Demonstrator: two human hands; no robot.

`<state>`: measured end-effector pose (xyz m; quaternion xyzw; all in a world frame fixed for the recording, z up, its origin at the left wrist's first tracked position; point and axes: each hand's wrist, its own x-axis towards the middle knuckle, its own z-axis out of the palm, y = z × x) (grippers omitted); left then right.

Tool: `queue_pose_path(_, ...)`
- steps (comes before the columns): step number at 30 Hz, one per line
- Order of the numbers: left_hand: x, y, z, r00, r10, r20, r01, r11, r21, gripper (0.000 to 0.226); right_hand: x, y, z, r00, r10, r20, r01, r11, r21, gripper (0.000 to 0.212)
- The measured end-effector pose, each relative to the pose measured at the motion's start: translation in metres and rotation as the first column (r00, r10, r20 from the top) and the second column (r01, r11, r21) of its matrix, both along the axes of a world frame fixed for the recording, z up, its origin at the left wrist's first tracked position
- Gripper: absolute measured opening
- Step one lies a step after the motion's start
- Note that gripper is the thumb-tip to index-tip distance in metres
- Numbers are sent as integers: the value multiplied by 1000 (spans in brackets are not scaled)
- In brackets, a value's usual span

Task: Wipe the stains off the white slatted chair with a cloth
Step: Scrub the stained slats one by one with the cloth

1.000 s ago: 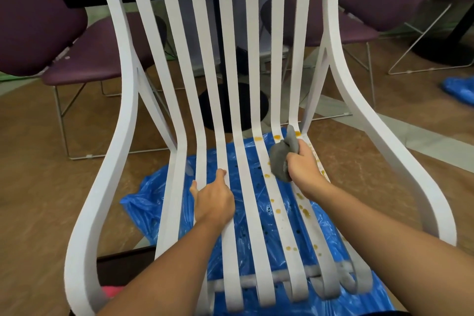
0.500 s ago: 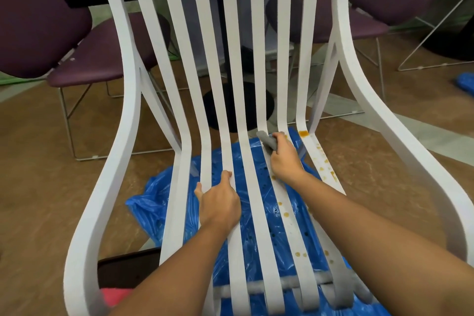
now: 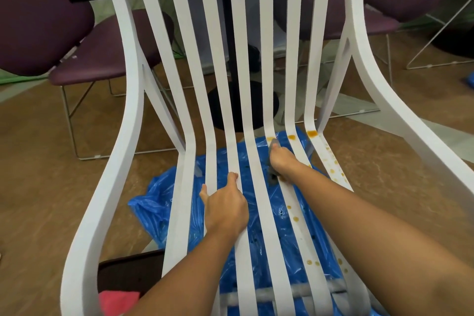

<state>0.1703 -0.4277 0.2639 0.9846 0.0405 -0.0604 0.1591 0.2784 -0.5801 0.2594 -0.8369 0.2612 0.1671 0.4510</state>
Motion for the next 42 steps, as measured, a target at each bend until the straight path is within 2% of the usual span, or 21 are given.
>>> queue_pose_path(1, 0, 0, 0, 1000, 3, 1, -3, 1000, 4, 56, 1, 1, 5, 999, 51, 0, -51, 997, -50, 36)
queue_pose_path(2, 0, -1, 0, 1000, 5, 2, -5, 1000, 9, 57, 3, 2, 10, 996, 94, -3, -93, 990, -103, 31)
queue_pose_path(6, 1, -2, -2, 1000, 12, -3, -12, 1000, 23, 59, 27, 5, 24, 960, 241, -143, -276, 900, -337, 41)
queue_pose_path(9, 3, -1, -2, 1000, 6, -5, -6, 1000, 17, 58, 41, 8, 28, 916, 380, -131, -397, 803, -445, 42)
queue_pose_path(13, 3, -1, -2, 1000, 3, -10, -3, 1000, 0, 56, 46, 11, 31, 881, 435, -188, -463, 708, -533, 46)
queue_pose_path(16, 2, -1, 0, 1000, 6, -11, -6, 1000, -9, 56, 42, 12, 29, 879, 411, -243, -475, 698, -536, 53)
queue_pose_path(20, 3, 0, -1, 1000, 2, -16, -2, 1000, -1, 58, 44, 12, 23, 843, 437, -312, -534, 621, -573, 55)
queue_pose_path(24, 3, -1, -2, 1000, -3, -10, 3, 1000, 2, 60, 38, 11, 27, 831, 475, -290, -540, 565, -623, 52)
queue_pose_path(26, 3, 0, -2, 1000, -7, -15, 7, 1000, -4, 60, 40, 10, 29, 841, 475, -261, -523, 586, -619, 51)
queue_pose_path(30, 3, 0, 1, 1000, -11, -22, 11, 1000, -9, 59, 36, 8, 31, 811, 500, -304, -569, 551, -611, 56)
queue_pose_path(33, 3, -1, 1, 1000, -12, -22, 12, 1000, -8, 59, 31, 5, 21, 816, 497, -294, -568, 595, -569, 59)
queue_pose_path(37, 2, 1, 0, 1000, -16, -25, 16, 1000, -12, 60, 15, -2, 0, 792, 546, -274, -572, 506, -646, 51)
queue_pose_path(39, 2, 2, -1, 1000, -13, -23, 13, 1000, -10, 59, 6, -1, -4, 832, 494, -252, -524, 553, -648, 53)
queue_pose_path(42, 2, 1, -2, 1000, -5, -18, 6, 1000, 11, 60, -1, 1, -4, 884, 415, -214, -457, 673, -581, 53)
